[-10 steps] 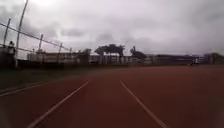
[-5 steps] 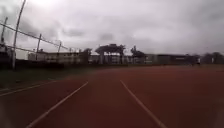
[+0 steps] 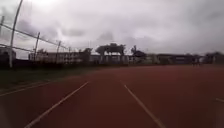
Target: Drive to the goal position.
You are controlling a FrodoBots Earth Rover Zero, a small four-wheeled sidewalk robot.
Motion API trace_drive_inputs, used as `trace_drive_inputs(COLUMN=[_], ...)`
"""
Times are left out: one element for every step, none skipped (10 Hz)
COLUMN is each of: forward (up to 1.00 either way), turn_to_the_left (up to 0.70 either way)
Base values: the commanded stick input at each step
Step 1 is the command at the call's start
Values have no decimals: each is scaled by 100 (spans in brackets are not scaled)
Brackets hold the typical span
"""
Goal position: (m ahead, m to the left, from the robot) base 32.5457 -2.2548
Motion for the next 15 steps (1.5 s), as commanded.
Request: trace_drive_inputs(forward=[50, 50, 50, 50, 50, 50, 50, 50, 50, 50, 50, 50, 50, 50, 50], turn_to_the_left=[0, 0, 0, 0, 0, 0, 0, 0, 0, 0, 0, 0, 0, 0, 0])
